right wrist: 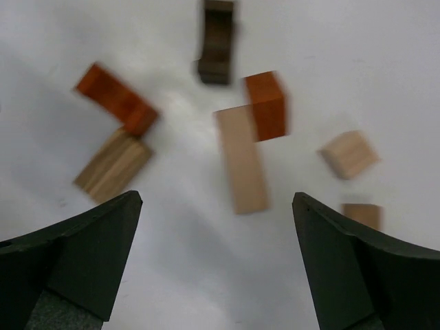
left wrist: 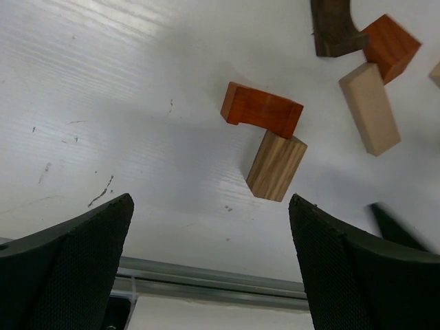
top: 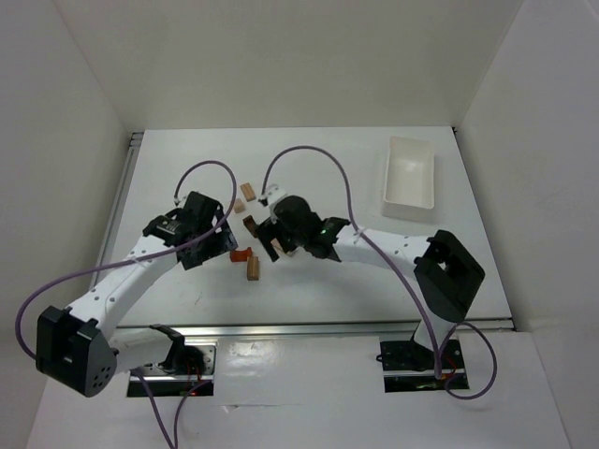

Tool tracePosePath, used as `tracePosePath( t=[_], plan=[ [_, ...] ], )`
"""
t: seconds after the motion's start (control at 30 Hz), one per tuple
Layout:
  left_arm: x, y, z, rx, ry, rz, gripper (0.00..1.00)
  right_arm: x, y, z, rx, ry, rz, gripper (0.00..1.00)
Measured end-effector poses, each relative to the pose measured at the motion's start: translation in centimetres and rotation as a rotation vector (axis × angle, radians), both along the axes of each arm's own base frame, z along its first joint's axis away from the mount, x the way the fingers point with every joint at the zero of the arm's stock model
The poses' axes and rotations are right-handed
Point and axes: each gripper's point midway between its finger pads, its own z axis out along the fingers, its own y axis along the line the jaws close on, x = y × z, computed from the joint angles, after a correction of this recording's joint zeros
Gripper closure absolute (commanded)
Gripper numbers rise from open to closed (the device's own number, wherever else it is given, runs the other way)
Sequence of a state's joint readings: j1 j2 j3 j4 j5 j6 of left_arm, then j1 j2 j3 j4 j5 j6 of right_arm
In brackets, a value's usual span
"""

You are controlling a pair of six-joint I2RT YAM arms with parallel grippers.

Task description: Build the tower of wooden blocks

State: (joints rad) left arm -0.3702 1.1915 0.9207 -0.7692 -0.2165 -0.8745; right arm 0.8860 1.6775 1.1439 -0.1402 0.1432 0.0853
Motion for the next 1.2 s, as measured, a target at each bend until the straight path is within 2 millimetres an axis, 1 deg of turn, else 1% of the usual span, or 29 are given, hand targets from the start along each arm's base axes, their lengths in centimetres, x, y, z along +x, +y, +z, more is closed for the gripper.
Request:
tracePosePath(
  t=[0.07,0.13,0.2,0.3,0.43,0.57,0.67,0.7,0.73,0.77,0.83,0.9,0.97,1.07,1.1,1.17,1.2],
  plan=[
    [0.0,0.3,1.4,-0.004,-0.045,0.011,0.0,-2.8,2.4,-1.0,-0.009,0.038,0.073,0.0],
    [-0.3,0.8,3.2,-0.008,-0.089,0.038,0.0,-5.5,4.3,-2.3,-0.002,0.1,0.123,0.0],
    [-0.6,1.3,4.8,-0.01,-0.133,0.063,0.0,-6.6,5.1,-3.2,0.008,0.148,0.126,0.0],
    [-1.4,2.2,6.6,-0.012,-0.188,0.092,0.0,-6.6,5.8,-4.5,0.019,0.203,0.084,0.0],
    [-2.9,3.0,7.9,-0.021,-0.228,0.104,0.0,-6.2,7.1,-5.5,0.032,0.237,0.039,0.0],
    [-3.7,3.5,8.3,-0.028,-0.242,0.119,0.0,-6.3,8.2,-6.3,0.038,0.254,0.017,0.04],
    [-4.1,3.7,8.2,-0.02,-0.236,0.124,0.0,-6.1,8.7,-7.2,0.025,0.254,-0.008,0.11],
    [-4.2,3.8,8.2,-0.018,-0.233,0.124,0.0,-6.0,8.9,-7.5,0.018,0.253,-0.019,0.2],
    [-4.3,3.8,8.2,-0.016,-0.233,0.125,0.0,-5.9,9.1,-7.9,0.01,0.251,-0.029,0.24],
    [-4.3,3.9,8.2,-0.015,-0.233,0.126,0.0,-5.8,9.2,-8.4,0.003,0.251,-0.037,0.31],
    [-4.4,3.9,8.3,-0.016,-0.236,0.126,0.0,-5.8,9.1,-9.2,-0.018,0.252,-0.054,0.58],
    [-4.4,3.9,8.4,-0.017,-0.24,0.126,0.0,-5.5,9.1,-9.2,-0.025,0.239,-0.07,0.72],
    [-4.4,4.0,8.4,-0.016,-0.241,0.126,0.0,-5.4,9.1,-9.2,-0.033,0.228,-0.085,0.81],
    [-4.4,4.0,8.3,-0.014,-0.239,0.123,0.0,-5.1,8.2,-9.4,-0.071,0.206,-0.113,0.92],
    [-4.4,4.0,8.3,-0.013,-0.239,0.123,0.0,-4.9,7.9,-9.4,-0.085,0.195,-0.119,0.97],
    [-4.3,3.9,8.3,-0.01,-0.238,0.12,0.0,-4.7,7.4,-9.5,-0.101,0.168,-0.118,0.97],
    [-4.2,3.9,8.2,-0.007,-0.236,0.117,0.0,-4.7,6.9,-9.5,-0.114,0.15,-0.109,0.99]
  ],
)
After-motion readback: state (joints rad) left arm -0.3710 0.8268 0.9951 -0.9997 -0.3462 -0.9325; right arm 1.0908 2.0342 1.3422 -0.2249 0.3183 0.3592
